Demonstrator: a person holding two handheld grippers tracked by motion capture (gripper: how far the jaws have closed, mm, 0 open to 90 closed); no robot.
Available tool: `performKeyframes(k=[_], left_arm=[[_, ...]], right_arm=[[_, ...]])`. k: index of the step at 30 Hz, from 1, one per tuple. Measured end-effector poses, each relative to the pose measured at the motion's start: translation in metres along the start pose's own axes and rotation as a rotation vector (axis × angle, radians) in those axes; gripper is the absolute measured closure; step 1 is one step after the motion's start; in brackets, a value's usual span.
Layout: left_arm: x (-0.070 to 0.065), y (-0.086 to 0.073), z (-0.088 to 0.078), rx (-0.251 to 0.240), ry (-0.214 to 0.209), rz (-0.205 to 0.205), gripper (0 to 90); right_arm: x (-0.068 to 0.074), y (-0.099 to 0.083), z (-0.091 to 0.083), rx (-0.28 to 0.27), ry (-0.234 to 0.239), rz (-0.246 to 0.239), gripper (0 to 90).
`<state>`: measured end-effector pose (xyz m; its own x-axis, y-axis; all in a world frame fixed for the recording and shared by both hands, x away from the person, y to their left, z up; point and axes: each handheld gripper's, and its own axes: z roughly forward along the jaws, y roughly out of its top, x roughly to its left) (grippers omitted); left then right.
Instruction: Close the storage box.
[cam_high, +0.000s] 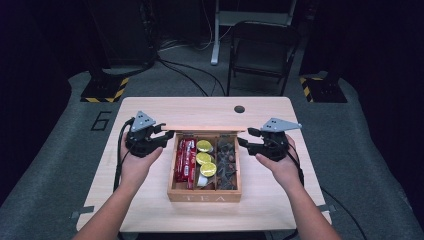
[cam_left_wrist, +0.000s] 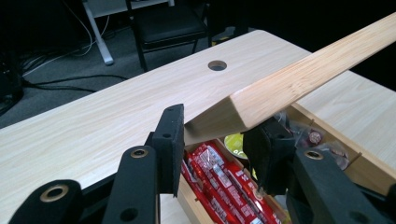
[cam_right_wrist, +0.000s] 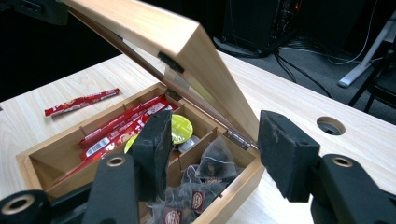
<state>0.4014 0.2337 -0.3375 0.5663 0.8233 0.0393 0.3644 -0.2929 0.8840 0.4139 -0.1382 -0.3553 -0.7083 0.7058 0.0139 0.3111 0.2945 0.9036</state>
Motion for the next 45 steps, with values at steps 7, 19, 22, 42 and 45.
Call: performKeyframes(k=[7, 19, 22, 42, 45], left_arm=[[-0.006, -0.01, -0.005, 0.02, -0.008, 0.032, 57.7], [-0.015, -0.028, -0.01, 0.04, -0.015, 0.071, 56.4], [-0.017, -0.032, -0.011, 0.037, -0.016, 0.073, 56.2], [-0.029, -0.067, -0.013, 0.037, -0.026, 0.089, 53.1], [-0.03, -0.072, -0.013, 0.029, -0.023, 0.078, 52.6]], right_arm=[[0.005, -0.003, -0.012, -0.017, 0.009, -0.018, 45.0], [0.015, -0.017, -0.013, -0.021, 0.031, -0.017, 46.6], [0.017, -0.019, -0.012, -0.015, 0.038, -0.034, 48.0], [0.037, -0.049, -0.016, -0.001, 0.043, -0.064, 49.3], [0.04, -0.053, -0.017, -0.01, 0.042, -0.071, 48.0]])
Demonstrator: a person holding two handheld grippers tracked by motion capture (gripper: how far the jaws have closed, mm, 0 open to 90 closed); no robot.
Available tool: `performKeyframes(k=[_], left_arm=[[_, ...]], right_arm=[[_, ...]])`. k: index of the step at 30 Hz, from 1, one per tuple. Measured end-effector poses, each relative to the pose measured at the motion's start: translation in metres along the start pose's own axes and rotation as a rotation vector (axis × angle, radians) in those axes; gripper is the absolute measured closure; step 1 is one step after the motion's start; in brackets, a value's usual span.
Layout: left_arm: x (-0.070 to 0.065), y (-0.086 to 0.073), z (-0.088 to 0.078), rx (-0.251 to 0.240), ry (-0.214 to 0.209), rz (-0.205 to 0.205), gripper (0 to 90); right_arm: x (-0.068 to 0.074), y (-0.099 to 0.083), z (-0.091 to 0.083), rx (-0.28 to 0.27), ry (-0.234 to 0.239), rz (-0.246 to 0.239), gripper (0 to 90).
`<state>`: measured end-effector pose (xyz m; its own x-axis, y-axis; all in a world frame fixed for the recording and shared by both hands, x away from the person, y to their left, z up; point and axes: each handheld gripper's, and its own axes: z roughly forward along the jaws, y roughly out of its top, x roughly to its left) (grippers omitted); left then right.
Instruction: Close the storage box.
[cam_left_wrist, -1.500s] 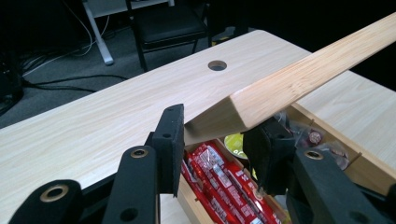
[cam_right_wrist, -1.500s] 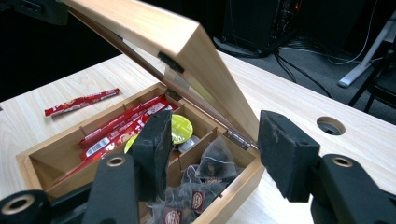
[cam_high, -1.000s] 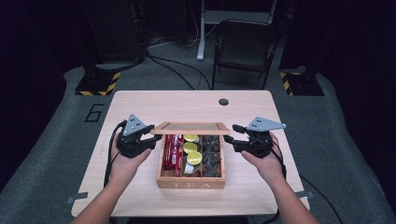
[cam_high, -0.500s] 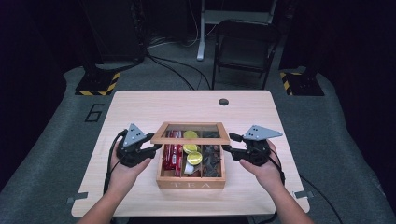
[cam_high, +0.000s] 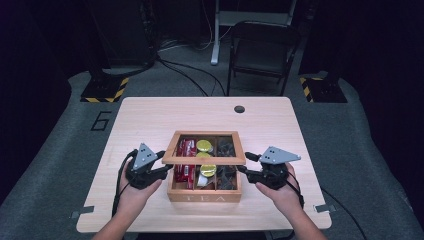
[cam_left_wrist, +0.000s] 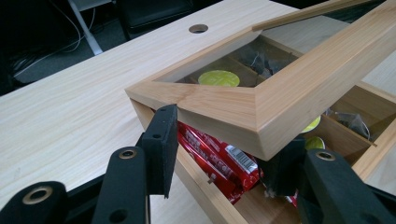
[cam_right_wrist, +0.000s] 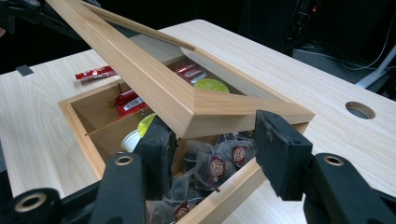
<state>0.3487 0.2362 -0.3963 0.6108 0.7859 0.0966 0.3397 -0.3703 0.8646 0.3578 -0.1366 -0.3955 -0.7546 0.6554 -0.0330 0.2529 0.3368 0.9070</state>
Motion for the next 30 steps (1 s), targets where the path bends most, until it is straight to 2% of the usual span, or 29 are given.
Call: performKeyframes(k=[3, 7, 11, 17, 22, 26, 30], left_arm=[[-0.001, -0.004, 0.0, -0.002, -0.003, -0.003, 52.4], [-0.002, -0.009, 0.001, 0.002, -0.012, -0.016, 52.2], [-0.003, -0.015, 0.002, -0.016, -0.011, -0.02, 52.1], [-0.006, -0.021, 0.003, -0.021, -0.013, -0.021, 52.0], [-0.008, -0.024, 0.003, -0.014, -0.007, -0.028, 52.3], [-0.01, -0.025, 0.003, 0.012, -0.001, -0.008, 52.7], [-0.013, -0.031, 0.005, 0.033, -0.004, 0.009, 52.4]], right_arm=[[0.003, -0.002, -0.002, -0.005, 0.015, -0.002, 46.9], [0.008, -0.005, -0.002, -0.008, 0.011, -0.025, 46.4], [0.01, -0.011, -0.001, -0.017, 0.009, -0.002, 45.4], [0.011, -0.016, 0.002, -0.003, 0.003, 0.007, 43.9], [0.014, -0.016, 0.003, 0.024, -0.006, -0.017, 43.3], [0.015, -0.015, 0.002, 0.043, -0.004, -0.028, 42.8], [0.018, -0.023, 0.0, 0.047, 0.006, -0.013, 43.8]])
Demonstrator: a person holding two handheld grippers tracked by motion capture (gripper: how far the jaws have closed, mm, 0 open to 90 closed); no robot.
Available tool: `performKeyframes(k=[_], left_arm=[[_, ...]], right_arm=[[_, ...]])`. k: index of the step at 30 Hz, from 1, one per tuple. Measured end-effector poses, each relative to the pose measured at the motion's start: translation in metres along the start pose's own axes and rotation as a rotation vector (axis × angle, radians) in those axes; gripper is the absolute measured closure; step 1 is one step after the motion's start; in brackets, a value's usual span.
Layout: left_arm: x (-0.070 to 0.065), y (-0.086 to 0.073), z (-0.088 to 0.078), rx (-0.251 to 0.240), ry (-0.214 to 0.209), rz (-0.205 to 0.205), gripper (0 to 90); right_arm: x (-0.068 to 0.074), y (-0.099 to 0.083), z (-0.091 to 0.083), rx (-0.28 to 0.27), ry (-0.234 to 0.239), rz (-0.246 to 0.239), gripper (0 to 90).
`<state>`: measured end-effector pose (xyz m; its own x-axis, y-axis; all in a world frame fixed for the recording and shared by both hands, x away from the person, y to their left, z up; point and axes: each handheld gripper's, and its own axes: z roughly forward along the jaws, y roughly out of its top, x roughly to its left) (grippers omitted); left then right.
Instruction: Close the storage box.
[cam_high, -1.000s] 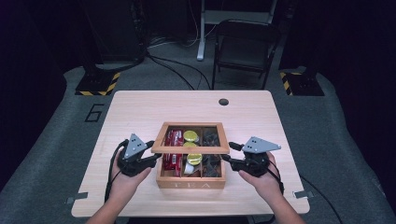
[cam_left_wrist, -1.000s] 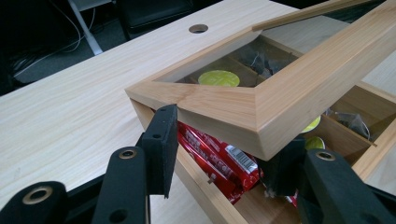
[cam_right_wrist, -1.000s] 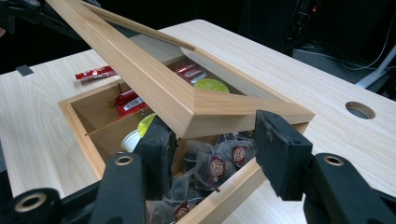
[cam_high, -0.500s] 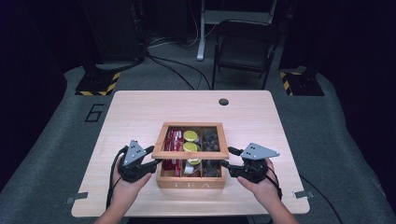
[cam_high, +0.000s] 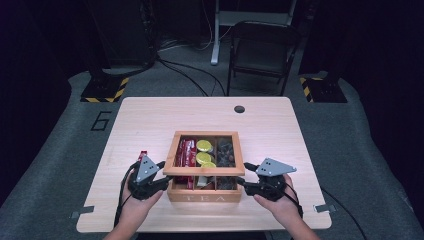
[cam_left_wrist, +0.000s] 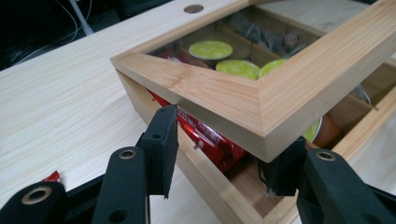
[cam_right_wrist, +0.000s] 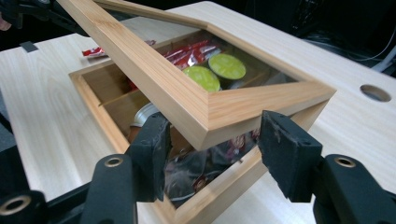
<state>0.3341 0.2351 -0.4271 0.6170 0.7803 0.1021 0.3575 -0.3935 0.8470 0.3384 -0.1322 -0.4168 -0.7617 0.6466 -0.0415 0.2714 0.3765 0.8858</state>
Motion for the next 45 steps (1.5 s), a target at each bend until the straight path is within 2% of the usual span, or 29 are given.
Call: performKeyframes(k=[6, 9, 14, 17, 18, 19, 24, 26, 27, 28, 29, 31, 34, 40, 45], left_arm=[[-0.002, -0.01, 0.003, 0.02, -0.016, 0.003, 52.1], [-0.001, -0.014, 0.003, 0.034, -0.027, -0.011, 51.3], [-0.003, -0.019, -0.002, 0.034, -0.042, -0.027, 49.9], [-0.004, -0.022, -0.003, 0.038, -0.045, -0.02, 49.9], [-0.005, -0.023, -0.003, 0.041, -0.049, -0.025, 49.9], [-0.005, -0.025, -0.002, 0.037, -0.047, -0.033, 49.9], [-0.004, -0.03, -0.001, 0.063, -0.07, -0.039, 48.7], [-0.001, -0.032, 0.001, 0.087, -0.097, -0.061, 44.2], [-0.002, -0.033, 0.002, 0.088, -0.095, -0.064, 44.1], [-0.002, -0.033, 0.003, 0.089, -0.1, -0.062, 44.1], [-0.003, -0.034, 0.003, 0.09, -0.104, -0.067, 44.1], [-0.003, -0.034, 0.003, 0.093, -0.107, -0.059, 44.2], [-0.004, -0.034, 0.003, 0.088, -0.111, -0.061, 44.1], [-0.006, -0.035, 0.002, 0.101, -0.129, -0.041, 43.8], [-0.008, -0.036, 0.004, 0.112, -0.148, -0.049, 43.9]], right_arm=[[0.003, -0.01, 0.003, 0.014, 0.011, 0.033, 43.9], [0.005, -0.016, 0.005, 0.032, 0.007, 0.044, 43.8], [0.004, -0.02, 0.007, 0.045, 0.017, 0.042, 43.7], [0.005, -0.023, 0.009, 0.051, 0.021, 0.05, 43.9], [0.005, -0.024, 0.009, 0.064, 0.026, 0.04, 43.9], [0.006, -0.025, 0.009, 0.066, 0.021, 0.052, 43.9], [0.006, -0.029, 0.011, 0.086, 0.034, 0.036, 43.8], [0.007, -0.03, 0.012, 0.101, 0.041, 0.034, 43.4], [0.007, -0.031, 0.013, 0.112, 0.039, 0.038, 43.2], [0.007, -0.032, 0.013, 0.116, 0.043, 0.023, 43.1], [0.008, -0.032, 0.014, 0.12, 0.039, 0.036, 43.1], [0.008, -0.033, 0.015, 0.119, 0.038, 0.028, 43.0], [0.007, -0.034, 0.014, 0.13, 0.054, 0.048, 42.6], [0.007, -0.036, 0.016, 0.142, 0.064, 0.052, 42.0], [0.007, -0.038, 0.018, 0.161, 0.069, 0.061, 42.6]])
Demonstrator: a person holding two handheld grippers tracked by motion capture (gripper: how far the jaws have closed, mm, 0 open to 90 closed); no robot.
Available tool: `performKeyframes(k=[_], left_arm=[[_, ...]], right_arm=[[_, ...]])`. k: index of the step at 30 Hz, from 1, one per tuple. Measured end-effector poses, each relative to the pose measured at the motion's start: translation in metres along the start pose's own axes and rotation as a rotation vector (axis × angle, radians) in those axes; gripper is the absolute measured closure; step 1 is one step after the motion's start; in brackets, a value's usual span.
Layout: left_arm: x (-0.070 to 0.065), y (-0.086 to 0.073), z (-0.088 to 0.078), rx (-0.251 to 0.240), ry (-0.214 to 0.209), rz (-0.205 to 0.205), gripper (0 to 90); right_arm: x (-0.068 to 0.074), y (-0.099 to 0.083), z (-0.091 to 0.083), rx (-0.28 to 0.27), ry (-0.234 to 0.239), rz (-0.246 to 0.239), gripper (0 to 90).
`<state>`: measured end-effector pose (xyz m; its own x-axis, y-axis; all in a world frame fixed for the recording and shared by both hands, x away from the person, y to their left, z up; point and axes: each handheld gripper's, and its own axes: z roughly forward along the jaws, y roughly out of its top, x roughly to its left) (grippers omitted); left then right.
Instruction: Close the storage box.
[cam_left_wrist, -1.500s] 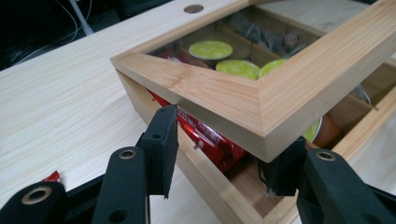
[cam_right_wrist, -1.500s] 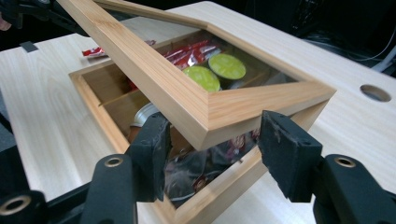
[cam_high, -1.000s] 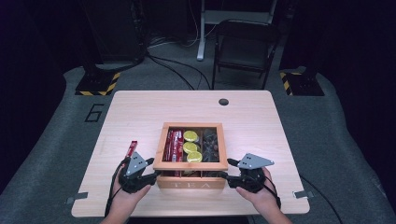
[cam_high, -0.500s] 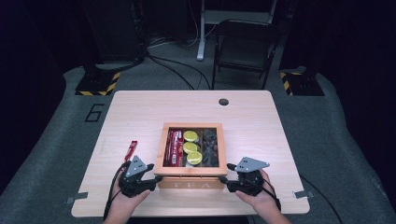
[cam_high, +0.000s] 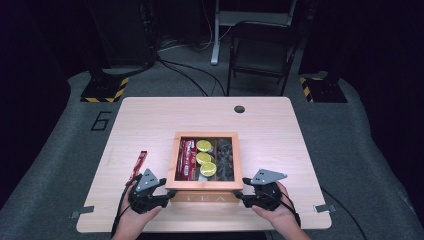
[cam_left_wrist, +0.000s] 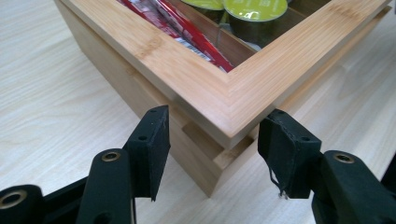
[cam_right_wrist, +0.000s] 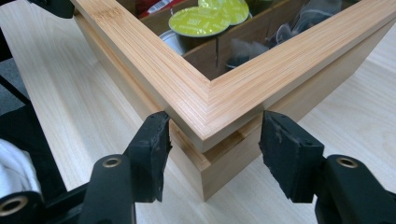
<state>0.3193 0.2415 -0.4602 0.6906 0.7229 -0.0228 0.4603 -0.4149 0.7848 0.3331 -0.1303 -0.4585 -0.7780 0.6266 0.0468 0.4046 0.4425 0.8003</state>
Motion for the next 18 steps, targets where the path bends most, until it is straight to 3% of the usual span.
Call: performKeyframes(k=[6, 10, 18], left_arm=[[-0.0004, -0.0016, 0.0034, 0.024, -0.008, 0.001, 42.3], [-0.0027, -0.0038, 0.0092, 0.067, -0.002, 0.019, 39.0], [-0.0006, -0.0031, 0.0074, 0.036, -0.017, -0.008, 31.9]], right_arm=[[0.0004, -0.0012, 0.0028, 0.033, 0.009, 0.009, 42.2], [-0.0003, -0.0027, 0.0059, 0.054, 0.009, 0.008, 38.4], [-0.0018, -0.0008, 0.002, 0.009, 0.019, -0.003, 35.5]])
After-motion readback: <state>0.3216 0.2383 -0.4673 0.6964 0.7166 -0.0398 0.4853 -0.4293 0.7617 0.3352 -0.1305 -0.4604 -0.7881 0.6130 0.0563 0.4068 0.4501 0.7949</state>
